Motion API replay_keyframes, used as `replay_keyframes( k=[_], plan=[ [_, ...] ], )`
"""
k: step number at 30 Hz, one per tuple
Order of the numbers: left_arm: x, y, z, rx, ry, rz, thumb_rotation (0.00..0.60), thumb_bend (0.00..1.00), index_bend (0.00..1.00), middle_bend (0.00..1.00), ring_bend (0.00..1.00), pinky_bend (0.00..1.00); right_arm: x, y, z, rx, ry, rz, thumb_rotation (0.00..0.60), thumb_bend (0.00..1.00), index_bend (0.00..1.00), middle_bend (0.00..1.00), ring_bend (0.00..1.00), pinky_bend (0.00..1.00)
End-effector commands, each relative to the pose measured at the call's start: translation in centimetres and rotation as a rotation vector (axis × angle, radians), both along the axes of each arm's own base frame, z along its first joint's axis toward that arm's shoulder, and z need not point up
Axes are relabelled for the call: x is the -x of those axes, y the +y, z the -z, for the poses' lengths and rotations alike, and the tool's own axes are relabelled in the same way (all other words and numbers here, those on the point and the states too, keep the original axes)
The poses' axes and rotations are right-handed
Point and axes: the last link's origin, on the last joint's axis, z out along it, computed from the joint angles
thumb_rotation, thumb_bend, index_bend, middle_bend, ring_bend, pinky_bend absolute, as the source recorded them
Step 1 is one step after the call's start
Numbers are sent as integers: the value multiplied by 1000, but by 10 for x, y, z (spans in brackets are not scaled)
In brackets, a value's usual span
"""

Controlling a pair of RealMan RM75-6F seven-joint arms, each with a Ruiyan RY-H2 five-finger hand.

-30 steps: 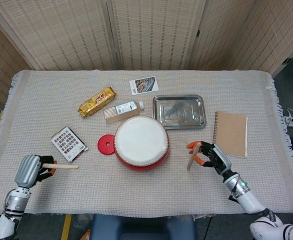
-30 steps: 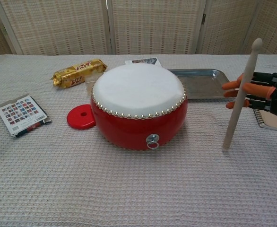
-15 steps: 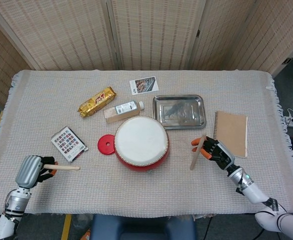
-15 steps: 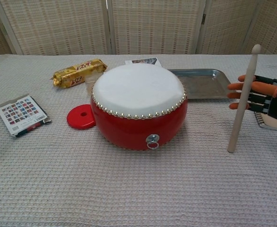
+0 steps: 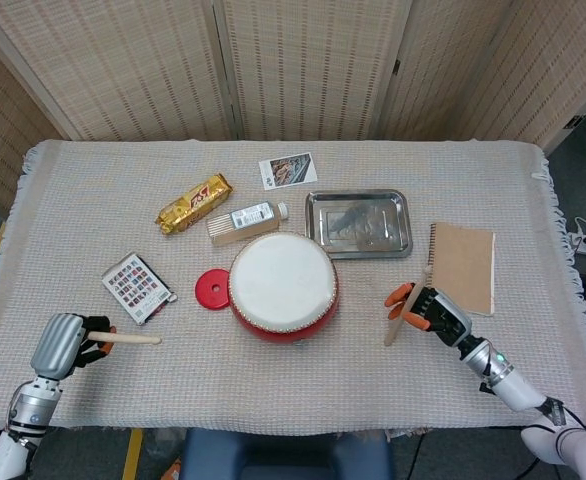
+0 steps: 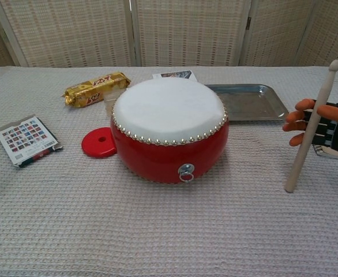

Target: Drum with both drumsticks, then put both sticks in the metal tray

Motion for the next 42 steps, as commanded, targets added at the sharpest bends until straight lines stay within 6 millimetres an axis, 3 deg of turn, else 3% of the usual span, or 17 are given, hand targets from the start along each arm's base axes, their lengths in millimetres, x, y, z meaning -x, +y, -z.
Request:
replay_keyframes(
  k=[1, 6, 29, 37, 40, 42],
  plan=[
    [-1, -1, 0, 1, 1, 3, 600, 764, 975, 1000, 1000, 1000, 2, 6, 4, -7, 18, -17, 522, 193, 507, 458, 361, 458],
    [-2, -2, -1, 0, 2, 9, 600, 763, 975, 1000, 1000, 1000, 3, 13, 11, -15, 50, -34, 523, 190, 603, 523, 406, 489],
    [-3, -3, 0, 12, -2, 12, 600, 755, 974, 1000, 1000, 1000, -2, 25, 46, -63, 184, -77, 521, 191, 837, 649, 484, 560],
    [-3, -3, 1, 15, -5, 12, 600, 754, 974, 1000, 1000, 1000, -6, 24, 57, -65, 215, -76, 527, 191, 997, 791, 620, 643],
    [-3, -3, 0, 15, -7, 9, 600, 754, 974, 1000, 1000, 1000, -9, 22, 61, -58, 220, -69, 596, 191, 1000, 859, 697, 692],
    [-2, -3, 0, 16, -7, 7, 600, 754, 974, 1000, 1000, 1000, -12, 21, 63, -49, 223, -70, 600, 191, 1000, 895, 739, 723]
  ],
)
